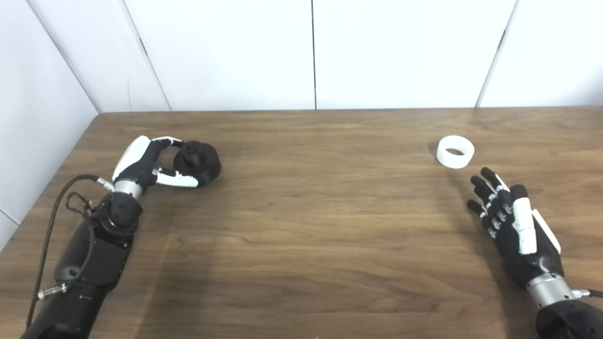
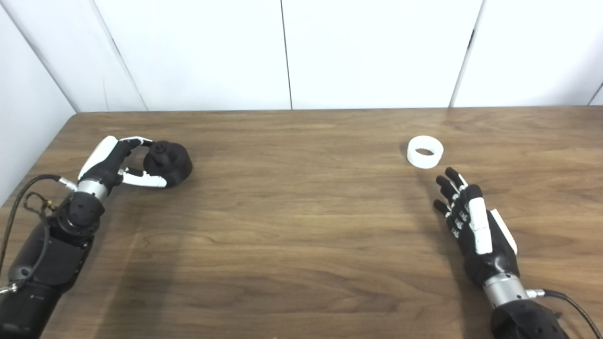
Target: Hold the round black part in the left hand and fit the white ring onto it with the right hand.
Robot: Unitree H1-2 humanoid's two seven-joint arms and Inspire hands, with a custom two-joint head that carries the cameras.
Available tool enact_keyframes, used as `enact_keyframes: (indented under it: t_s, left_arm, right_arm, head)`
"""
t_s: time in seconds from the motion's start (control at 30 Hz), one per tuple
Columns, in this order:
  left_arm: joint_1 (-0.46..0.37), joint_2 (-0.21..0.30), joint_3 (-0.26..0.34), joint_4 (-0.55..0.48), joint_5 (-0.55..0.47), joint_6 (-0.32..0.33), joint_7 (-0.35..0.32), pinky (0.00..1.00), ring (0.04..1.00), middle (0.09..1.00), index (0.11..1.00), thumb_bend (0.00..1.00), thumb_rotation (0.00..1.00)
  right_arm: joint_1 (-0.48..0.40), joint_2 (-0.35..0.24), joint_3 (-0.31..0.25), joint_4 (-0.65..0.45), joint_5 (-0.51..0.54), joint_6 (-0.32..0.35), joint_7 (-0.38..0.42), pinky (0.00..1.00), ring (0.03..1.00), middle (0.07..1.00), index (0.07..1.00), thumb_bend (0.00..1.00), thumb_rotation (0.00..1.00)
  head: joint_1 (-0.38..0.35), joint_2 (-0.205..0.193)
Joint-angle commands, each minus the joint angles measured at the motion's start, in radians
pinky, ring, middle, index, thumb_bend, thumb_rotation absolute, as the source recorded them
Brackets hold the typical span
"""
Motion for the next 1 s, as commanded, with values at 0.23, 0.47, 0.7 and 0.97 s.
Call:
enact_keyframes:
  t_s: [0.23,0.47,0.7,0.97]
  left_arm:
    - [-0.043,0.009,0.009,-0.012,0.012,-0.034,0.041,0.88,0.941,0.87,0.624,0.84,0.18]
    - [-0.015,0.001,-0.008,-0.074,0.013,-0.009,0.003,0.91,0.954,0.88,0.643,0.82,0.2]
    - [0.033,-0.011,-0.027,-0.174,0.01,0.011,-0.051,0.91,0.96,0.883,0.636,0.83,0.2]
    - [0.102,-0.029,-0.065,-0.321,0.02,0.018,-0.105,0.92,0.966,0.888,0.647,0.84,0.2]
  right_arm:
    - [-0.017,-0.011,0.0,-0.029,-0.003,-0.026,0.01,0.98,1.0,0.948,0.987,0.63,1.0]
    - [-0.022,-0.008,0.0,-0.033,-0.006,-0.016,0.004,0.99,1.0,0.944,0.986,0.62,1.0]
    - [-0.025,-0.003,0.003,-0.038,-0.007,-0.007,0.0,0.99,1.0,0.942,0.984,0.63,1.0]
    - [-0.028,0.004,0.009,-0.035,-0.006,-0.006,0.0,0.98,0.997,0.939,0.989,0.64,1.0]
  head:
    - [-0.001,0.002]
    - [-0.006,0.009]
    - [-0.008,0.015]
    - [-0.012,0.021]
